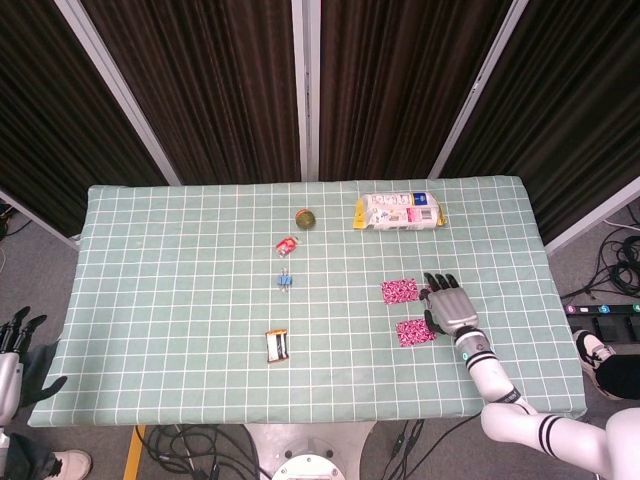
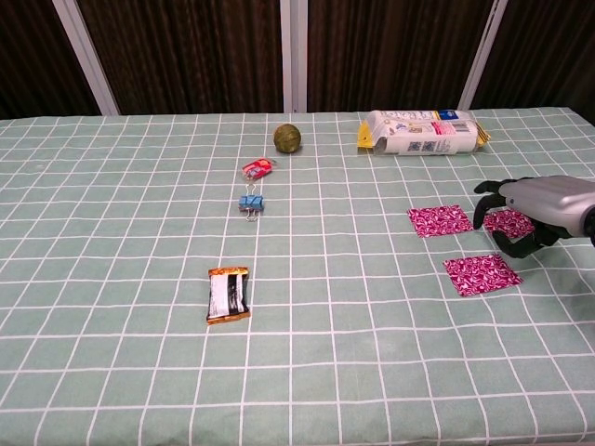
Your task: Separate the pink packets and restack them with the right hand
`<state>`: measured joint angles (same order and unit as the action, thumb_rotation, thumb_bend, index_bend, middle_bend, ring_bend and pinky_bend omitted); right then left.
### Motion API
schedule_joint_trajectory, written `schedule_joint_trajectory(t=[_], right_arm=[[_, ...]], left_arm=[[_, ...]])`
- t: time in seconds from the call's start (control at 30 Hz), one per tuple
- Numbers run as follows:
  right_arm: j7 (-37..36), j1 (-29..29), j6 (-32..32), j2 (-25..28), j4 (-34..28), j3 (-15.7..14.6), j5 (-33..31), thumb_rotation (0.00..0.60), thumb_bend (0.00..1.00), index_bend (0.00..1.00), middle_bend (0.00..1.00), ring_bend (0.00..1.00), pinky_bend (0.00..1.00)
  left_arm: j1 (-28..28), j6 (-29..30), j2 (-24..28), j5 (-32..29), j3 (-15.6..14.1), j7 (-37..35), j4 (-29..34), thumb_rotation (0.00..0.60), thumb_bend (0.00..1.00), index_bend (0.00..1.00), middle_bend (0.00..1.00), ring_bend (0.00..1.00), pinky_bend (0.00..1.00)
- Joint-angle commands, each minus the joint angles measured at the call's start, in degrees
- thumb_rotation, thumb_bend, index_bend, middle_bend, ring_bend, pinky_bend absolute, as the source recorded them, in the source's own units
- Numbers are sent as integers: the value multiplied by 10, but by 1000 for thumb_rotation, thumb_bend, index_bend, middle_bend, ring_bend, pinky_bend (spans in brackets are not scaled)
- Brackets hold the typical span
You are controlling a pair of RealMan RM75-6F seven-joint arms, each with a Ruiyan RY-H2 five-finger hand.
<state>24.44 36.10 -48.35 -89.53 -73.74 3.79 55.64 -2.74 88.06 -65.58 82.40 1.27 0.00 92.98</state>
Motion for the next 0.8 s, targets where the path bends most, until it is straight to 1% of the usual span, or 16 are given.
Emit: schedule_joint_trajectory(t=[0.03,0.07,0.17,0.23,0.3,0.53,0.8], right_arm=[[-39,3,-7,9,-18,18,35,513,369,315,31,0,0],[-37,6,-11,5,-15,21,37,519,296,315,32,0,0],[-14,20,-13,-14,4,33,27,543,141,316,35,0,0],[3,32,-7,-31,24,40,13,576,102,317,37,0,0],[18,41,-2,-45,41,44,1,598,94,318,38,0,0],[63,67,21,-89,96,50,-42,597,97,319,38,0,0],[87,83,34,-106,126,51,-68,600,110,319,39,0,0]], left_arm=[[0,0,0,0,0,0,0,600,56,197,154,132,137],[0,0,0,0,0,0,0,600,56,197,154,132,137],[1,-1,0,0,1,1,0,600,57,197,154,132,137],[0,-1,0,-1,1,1,1,600,56,197,154,132,137],[-1,-1,0,-3,0,2,1,600,57,197,154,132,137],[-1,-5,0,-7,0,3,1,600,56,197,154,133,137],[1,-9,-1,-10,0,4,-1,600,57,197,154,133,137]])
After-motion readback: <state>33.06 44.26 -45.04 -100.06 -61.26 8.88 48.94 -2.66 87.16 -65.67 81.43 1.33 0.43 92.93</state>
